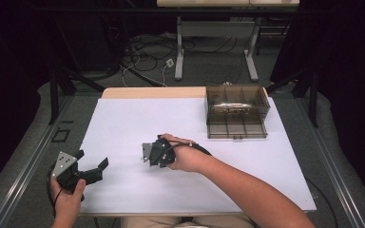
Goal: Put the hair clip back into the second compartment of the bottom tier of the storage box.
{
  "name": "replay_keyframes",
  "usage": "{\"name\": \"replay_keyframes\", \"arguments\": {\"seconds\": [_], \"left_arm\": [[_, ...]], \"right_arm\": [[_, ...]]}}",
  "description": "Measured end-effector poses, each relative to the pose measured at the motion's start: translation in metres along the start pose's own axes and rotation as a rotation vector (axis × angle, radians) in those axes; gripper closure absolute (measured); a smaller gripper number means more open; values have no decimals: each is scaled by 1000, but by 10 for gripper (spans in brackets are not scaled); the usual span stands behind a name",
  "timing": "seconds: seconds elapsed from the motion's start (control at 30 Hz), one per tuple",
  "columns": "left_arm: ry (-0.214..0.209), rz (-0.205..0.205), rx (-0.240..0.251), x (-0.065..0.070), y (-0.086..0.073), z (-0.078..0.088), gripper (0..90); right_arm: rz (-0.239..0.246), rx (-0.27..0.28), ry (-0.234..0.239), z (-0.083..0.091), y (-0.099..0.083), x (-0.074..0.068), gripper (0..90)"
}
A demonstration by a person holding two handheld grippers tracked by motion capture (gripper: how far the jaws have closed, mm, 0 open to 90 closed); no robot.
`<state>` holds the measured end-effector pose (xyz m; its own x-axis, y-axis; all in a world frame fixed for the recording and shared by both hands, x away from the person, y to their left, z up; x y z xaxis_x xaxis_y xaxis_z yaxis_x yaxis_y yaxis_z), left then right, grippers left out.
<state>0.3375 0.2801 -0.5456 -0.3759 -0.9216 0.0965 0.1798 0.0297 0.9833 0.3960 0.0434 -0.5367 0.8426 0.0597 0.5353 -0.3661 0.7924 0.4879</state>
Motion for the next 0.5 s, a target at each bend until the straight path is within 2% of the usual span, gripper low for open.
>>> {"name": "replay_keyframes", "arguments": {"seconds": [0.23,0.33,0.4,0.5], "left_arm": [[0,-6,-9,-1,0,0,5],[3,-9,-3,0,0,0,5],[2,-8,-4,0,-1,0,5],[4,-11,-5,-1,-1,0,5]], "right_arm": [[-6,-26,-24,20,-27,6,474],[-3,-29,-29,25,-33,7,474],[-12,-51,-35,32,-40,8,474],[-16,-48,-44,39,-50,10,474]]}}
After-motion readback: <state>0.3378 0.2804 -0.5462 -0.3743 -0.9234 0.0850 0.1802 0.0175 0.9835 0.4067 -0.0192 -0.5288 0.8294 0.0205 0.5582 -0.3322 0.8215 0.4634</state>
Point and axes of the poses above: each handheld gripper's, and its own axes: z roughly backward along the jaws, y roughly out of its top, x roughly to its right, the point moved 6 cm from there along -z, roughly forward along the jaws, and after that the axes turned 11 degrees about x, right-handed, at the moved point
